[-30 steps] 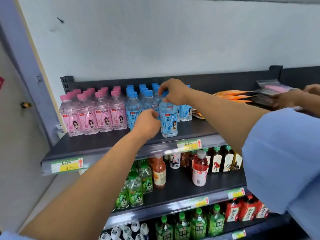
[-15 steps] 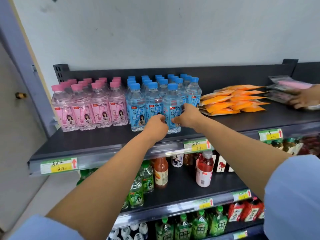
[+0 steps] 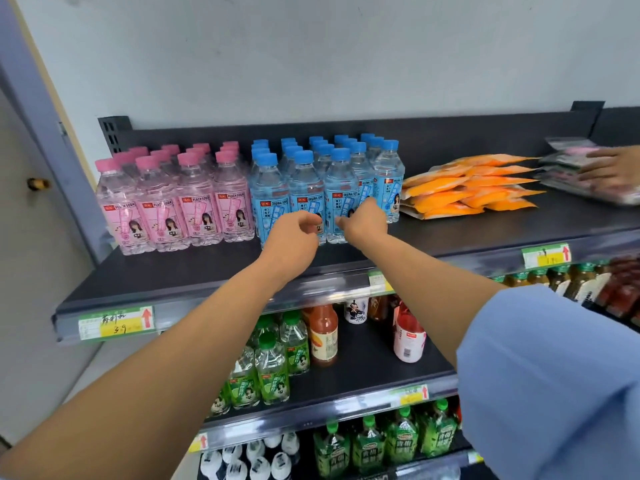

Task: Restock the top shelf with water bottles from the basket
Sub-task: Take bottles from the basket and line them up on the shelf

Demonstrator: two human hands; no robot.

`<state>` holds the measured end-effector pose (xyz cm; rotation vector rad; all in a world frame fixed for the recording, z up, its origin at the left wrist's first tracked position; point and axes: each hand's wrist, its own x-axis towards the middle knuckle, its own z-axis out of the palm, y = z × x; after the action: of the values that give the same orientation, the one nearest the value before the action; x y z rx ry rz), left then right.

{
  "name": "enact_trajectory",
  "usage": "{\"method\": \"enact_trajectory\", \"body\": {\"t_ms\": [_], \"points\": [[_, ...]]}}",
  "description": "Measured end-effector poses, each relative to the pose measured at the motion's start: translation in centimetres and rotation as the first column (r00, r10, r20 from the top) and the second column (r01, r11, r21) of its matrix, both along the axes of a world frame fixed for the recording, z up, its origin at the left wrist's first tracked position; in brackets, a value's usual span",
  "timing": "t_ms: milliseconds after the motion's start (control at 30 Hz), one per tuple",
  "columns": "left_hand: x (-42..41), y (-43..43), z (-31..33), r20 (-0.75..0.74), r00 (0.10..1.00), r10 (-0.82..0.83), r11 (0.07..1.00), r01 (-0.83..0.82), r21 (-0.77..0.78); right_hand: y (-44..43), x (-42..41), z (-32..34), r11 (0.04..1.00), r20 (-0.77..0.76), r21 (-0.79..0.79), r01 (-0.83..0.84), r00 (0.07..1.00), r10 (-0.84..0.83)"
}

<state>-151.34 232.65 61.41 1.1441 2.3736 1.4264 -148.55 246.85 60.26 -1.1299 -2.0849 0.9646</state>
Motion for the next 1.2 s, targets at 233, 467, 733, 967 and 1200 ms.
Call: {"method": "enact_trajectory", "body": {"t_ms": [233, 467, 733, 967, 1200], "points": [[3.1, -1.4, -0.1, -0.104, 0.993, -0.056, 0.990, 0.068, 0.120, -1.1, 3.3, -0.1, 0.990, -0.072, 0.132, -0.042, 0.996, 0.052], [8.6, -4.0, -6.4, -0.023, 0.977, -0.214, 0.964, 0.207, -0.169, -6.0, 11.7, -2.8, 0.949, -0.217, 0.123, -0.291, 0.925, 0.312], [12.8, -8.3, -18.7, 0.218, 0.951, -0.220, 0.836, 0.298, -0.460, -9.7, 17.5, -17.1, 0.735, 0.219, -0.375, -0.565, 0.716, 0.662], [14.1, -12.0, -28.6, 0.394, 0.918, 0.041, 0.853, 0.173, -0.492, -13.0, 17.0, -32.2, 0.693, 0.453, -0.496, -0.522, 0.526, 0.720], [14.9, -15.0, -37.0, 0.456, 0.873, 0.176, 0.867, 0.082, -0.492, -19.1, 16.5, -49.2, 0.656, 0.558, -0.581, -0.481, 0.351, 0.752]]}}
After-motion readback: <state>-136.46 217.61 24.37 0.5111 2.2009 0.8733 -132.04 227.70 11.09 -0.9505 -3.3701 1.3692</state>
